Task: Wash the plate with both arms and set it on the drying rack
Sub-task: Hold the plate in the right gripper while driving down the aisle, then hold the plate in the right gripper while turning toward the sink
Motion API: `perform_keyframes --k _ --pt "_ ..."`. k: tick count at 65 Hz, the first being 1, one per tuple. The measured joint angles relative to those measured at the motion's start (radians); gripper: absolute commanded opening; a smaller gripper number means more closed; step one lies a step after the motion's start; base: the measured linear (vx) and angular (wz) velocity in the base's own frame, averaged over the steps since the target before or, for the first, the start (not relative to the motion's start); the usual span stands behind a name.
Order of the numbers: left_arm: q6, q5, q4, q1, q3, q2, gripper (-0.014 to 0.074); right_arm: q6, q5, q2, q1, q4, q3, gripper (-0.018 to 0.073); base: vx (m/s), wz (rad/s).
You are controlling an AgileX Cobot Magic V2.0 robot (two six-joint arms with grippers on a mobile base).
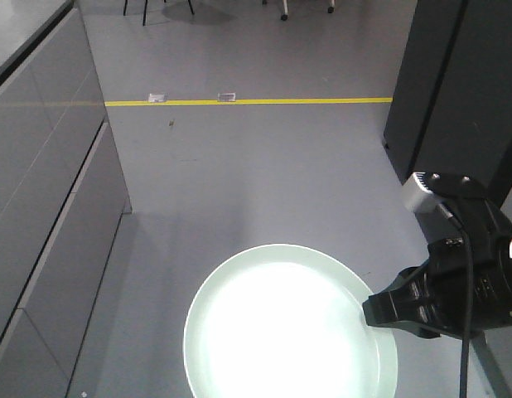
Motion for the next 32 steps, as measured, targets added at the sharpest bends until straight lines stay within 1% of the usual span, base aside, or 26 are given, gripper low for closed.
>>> perform_keyframes --k 32 --pt "0.000 0.000 0.000 0.000 0.000 0.000 -0.0006 0.000 0.000 0.000 0.000 0.000 0.000 -0.0008 0.11 -0.28"
